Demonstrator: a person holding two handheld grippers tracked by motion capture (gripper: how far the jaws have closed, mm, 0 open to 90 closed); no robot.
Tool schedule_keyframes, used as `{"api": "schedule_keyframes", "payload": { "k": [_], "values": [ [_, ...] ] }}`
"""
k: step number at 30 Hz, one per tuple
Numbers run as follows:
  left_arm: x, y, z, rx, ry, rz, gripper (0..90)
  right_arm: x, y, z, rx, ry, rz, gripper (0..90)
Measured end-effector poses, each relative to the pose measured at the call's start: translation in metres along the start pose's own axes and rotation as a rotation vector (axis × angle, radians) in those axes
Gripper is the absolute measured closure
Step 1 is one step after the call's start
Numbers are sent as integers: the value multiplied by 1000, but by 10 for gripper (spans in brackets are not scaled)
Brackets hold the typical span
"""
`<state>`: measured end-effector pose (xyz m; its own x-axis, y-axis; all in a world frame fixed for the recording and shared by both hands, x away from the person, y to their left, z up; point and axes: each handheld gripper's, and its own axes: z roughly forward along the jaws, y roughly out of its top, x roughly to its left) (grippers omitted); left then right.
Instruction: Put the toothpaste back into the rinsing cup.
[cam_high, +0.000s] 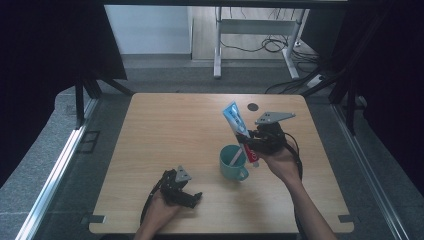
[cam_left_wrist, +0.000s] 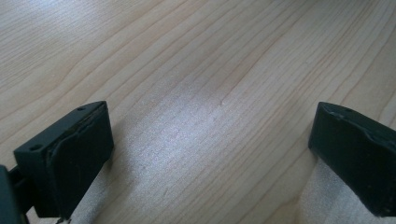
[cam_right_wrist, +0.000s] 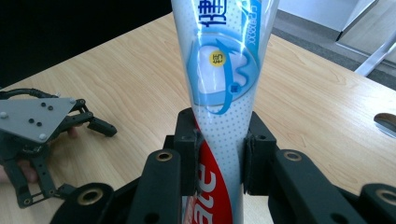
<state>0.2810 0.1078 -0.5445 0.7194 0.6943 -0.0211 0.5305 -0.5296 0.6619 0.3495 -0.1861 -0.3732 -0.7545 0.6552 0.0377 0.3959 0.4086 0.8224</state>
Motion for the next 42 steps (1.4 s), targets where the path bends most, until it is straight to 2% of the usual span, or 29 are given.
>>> {"api": "schedule_keyframes", "payload": {
  "k": [26, 42],
  "values": [
    [0, 0, 0, 0, -1, 1, 0, 12, 16, 30, -31, 5, -12, 714],
    [0, 0, 0, 0, 1, 0, 0, 14, 7, 52, -23, 8, -13, 713]
  ]
}}
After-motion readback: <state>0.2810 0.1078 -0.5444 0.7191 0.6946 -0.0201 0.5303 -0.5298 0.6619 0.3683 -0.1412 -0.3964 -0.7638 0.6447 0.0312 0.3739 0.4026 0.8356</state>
